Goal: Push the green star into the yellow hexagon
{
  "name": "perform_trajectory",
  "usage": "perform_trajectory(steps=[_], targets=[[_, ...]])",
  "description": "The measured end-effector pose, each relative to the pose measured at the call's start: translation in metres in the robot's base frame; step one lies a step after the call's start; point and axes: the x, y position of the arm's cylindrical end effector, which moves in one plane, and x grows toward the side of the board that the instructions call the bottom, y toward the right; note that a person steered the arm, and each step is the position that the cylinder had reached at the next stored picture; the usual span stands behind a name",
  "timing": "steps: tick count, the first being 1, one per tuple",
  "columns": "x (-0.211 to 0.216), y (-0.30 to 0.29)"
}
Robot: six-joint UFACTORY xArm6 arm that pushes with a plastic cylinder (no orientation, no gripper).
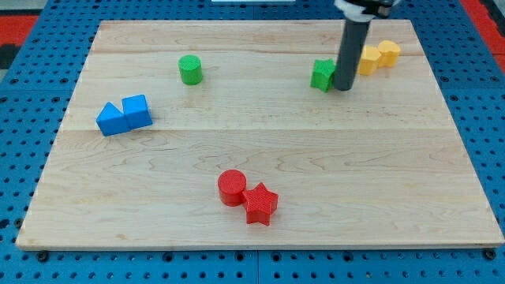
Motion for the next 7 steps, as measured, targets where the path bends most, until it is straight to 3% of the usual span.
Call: perform_trajectory(steps=[1,2,3,4,5,6,7], targets=[[-0.011,0.022],[0.013,0.011],[0.051,-0.023],[0.058,-0.059],[0.044,-0.085],[-0.015,-0.086],[-0.026,-0.077]])
